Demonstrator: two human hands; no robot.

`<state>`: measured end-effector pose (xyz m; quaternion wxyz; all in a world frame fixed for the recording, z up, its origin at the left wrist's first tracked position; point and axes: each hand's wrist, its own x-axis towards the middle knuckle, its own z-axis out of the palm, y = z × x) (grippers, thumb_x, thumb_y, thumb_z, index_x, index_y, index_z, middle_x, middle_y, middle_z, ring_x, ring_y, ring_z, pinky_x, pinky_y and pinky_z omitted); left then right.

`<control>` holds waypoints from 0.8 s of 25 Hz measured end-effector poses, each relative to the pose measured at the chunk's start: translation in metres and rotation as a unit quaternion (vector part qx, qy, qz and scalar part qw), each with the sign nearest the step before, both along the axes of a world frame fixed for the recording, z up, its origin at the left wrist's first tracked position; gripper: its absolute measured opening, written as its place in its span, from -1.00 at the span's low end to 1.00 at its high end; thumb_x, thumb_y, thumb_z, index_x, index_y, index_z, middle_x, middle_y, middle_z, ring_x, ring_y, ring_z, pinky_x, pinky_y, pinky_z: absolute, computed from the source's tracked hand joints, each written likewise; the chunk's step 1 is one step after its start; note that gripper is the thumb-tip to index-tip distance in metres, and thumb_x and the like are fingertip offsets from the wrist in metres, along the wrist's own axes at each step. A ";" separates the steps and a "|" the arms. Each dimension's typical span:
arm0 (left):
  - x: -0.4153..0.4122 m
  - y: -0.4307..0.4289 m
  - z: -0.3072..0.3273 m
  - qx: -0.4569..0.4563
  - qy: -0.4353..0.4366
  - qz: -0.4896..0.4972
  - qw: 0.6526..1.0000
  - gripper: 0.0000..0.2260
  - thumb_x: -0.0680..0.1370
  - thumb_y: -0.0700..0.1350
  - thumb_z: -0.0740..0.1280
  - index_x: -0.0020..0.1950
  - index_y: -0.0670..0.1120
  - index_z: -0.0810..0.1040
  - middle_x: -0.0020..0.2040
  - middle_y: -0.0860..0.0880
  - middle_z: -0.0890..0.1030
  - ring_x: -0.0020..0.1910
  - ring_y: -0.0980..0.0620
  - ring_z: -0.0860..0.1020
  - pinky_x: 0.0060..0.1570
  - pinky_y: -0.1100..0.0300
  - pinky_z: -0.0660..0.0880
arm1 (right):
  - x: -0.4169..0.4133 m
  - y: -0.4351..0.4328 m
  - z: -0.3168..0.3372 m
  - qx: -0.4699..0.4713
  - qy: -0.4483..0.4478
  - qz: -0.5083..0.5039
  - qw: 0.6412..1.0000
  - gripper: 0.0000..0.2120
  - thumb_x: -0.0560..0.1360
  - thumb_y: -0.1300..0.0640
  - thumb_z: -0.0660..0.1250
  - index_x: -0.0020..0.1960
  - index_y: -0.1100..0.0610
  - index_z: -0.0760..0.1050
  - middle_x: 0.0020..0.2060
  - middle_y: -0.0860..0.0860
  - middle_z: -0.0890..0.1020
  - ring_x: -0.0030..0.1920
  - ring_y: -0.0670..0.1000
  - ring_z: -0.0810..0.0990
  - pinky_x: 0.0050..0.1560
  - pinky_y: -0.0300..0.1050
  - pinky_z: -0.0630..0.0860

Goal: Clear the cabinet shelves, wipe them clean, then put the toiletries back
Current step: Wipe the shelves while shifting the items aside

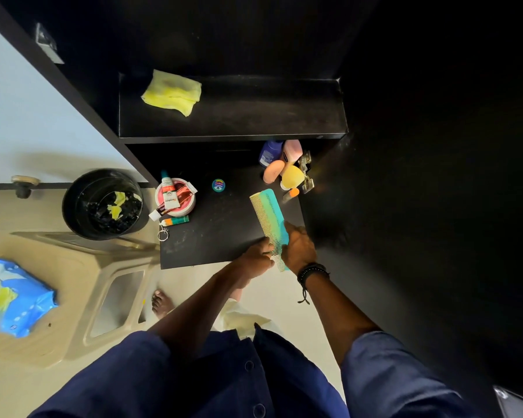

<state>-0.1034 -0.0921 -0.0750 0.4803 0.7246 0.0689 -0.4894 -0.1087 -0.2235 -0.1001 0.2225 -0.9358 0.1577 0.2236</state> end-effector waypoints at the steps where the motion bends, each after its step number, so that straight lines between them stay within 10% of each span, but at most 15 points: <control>1: 0.002 -0.002 0.001 -0.001 -0.001 0.012 1.000 -0.50 0.56 -0.33 0.22 0.47 -0.09 0.23 0.43 -0.05 0.36 0.34 0.02 0.40 0.19 0.25 0.39 | -0.001 0.001 -0.001 -0.002 -0.003 0.011 1.000 -0.42 0.52 0.24 0.30 0.49 0.09 0.21 0.29 0.14 0.39 0.22 0.15 0.50 0.12 -0.06 0.56; 5: 0.006 -0.005 0.004 0.010 -0.038 0.035 0.999 -0.52 0.59 -0.26 0.23 0.49 -0.11 0.20 0.42 -0.08 0.36 0.35 -0.04 0.39 0.17 0.23 0.37 | -0.007 0.005 -0.009 0.035 -0.014 -0.036 0.999 -0.53 0.57 0.13 0.26 0.44 0.10 0.24 0.25 0.10 0.41 0.19 0.08 0.53 -0.11 -0.29 0.58; 13: 0.011 0.034 0.003 0.076 -0.167 0.091 0.979 -0.54 0.58 -0.27 0.18 0.49 -0.12 0.23 0.46 -0.09 0.32 0.45 -0.07 0.29 0.35 0.13 0.28 | -0.005 0.028 -0.007 0.034 -0.075 0.024 0.996 -0.42 0.52 0.18 0.33 0.49 0.12 0.21 0.38 0.16 0.34 0.33 0.15 0.37 0.24 0.02 0.52; 20: 0.040 0.104 0.023 0.245 -0.461 -0.018 0.853 -0.42 0.47 -0.17 0.37 0.46 -0.15 0.27 0.42 -0.16 0.32 0.45 -0.17 0.21 0.43 -0.08 0.24 | 0.048 0.083 0.003 0.036 -0.104 0.083 0.990 -0.48 0.57 0.13 0.23 0.50 0.07 0.19 0.44 0.07 0.33 0.39 0.12 0.36 0.37 -0.07 0.33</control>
